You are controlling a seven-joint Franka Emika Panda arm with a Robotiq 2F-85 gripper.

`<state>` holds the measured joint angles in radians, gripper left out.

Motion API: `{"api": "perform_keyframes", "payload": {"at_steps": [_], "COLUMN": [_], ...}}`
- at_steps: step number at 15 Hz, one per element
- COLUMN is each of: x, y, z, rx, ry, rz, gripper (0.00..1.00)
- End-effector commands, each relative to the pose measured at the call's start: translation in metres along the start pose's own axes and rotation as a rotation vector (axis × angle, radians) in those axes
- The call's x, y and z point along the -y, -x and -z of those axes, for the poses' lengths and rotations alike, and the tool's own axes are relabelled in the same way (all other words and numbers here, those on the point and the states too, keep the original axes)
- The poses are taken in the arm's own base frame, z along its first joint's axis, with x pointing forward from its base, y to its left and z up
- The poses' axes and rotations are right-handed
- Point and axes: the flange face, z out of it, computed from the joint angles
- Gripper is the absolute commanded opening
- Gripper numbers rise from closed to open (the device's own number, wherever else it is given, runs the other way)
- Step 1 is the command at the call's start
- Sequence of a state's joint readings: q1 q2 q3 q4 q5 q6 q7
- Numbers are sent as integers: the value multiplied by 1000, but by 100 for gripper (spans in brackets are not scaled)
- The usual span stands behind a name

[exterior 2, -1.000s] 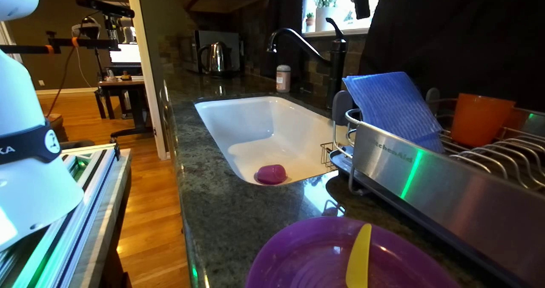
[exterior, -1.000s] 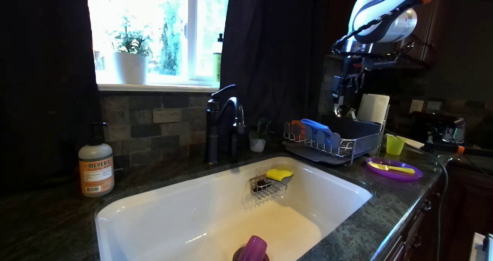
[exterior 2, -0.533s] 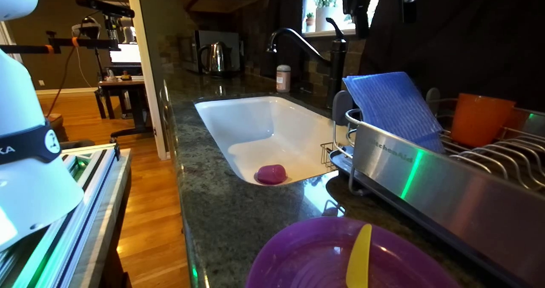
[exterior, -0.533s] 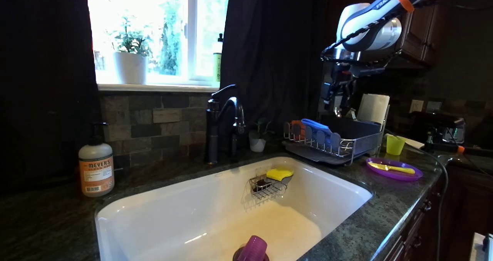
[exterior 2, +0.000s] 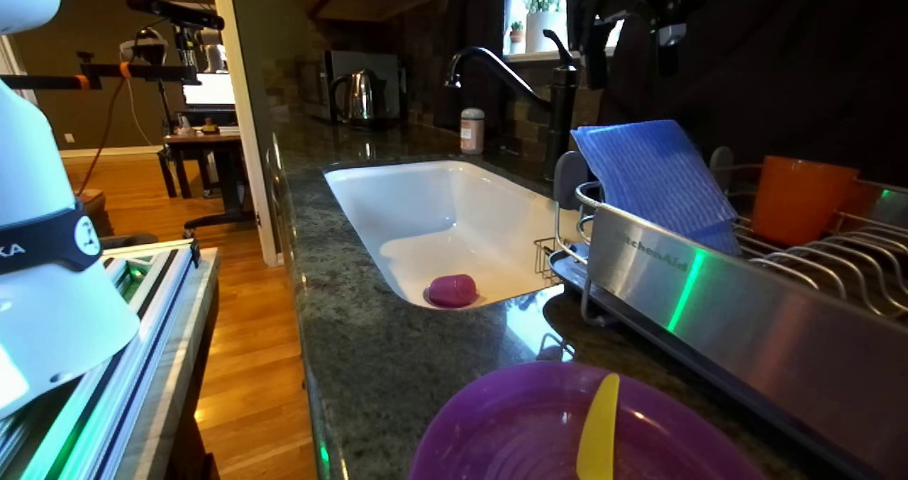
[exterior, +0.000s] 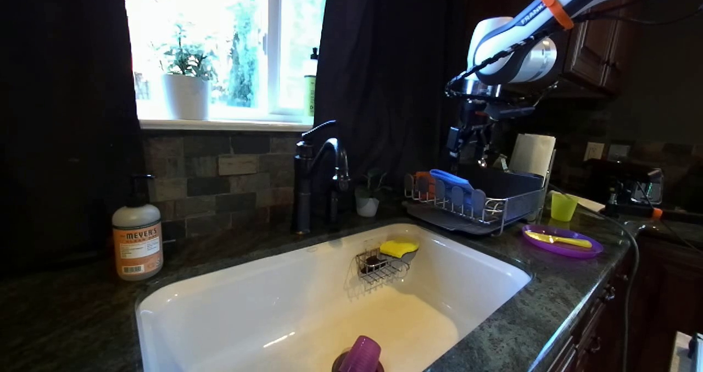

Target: Put the blue object over the tap nozzle

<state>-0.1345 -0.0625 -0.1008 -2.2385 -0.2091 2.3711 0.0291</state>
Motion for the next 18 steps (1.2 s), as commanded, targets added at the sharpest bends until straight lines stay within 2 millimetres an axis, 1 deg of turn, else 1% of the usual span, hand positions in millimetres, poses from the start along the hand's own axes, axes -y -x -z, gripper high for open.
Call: {"api": "perform_keyframes", "payload": {"at_steps": [1, 5, 9, 13, 15, 18], "x": [0, -2, -4, -8, -10, -9], "y": [-8, -6, -5, -3, -3, -4], "z": [-13, -21, -28, -32, -31, -34], "rx": [50, 79, 83, 73, 70, 63], "ry": [24, 8, 2, -12, -21, -31], "rz": [-46, -59, -95, -90, -81, -57], "gripper": [100, 100, 95, 98, 96, 97]}}
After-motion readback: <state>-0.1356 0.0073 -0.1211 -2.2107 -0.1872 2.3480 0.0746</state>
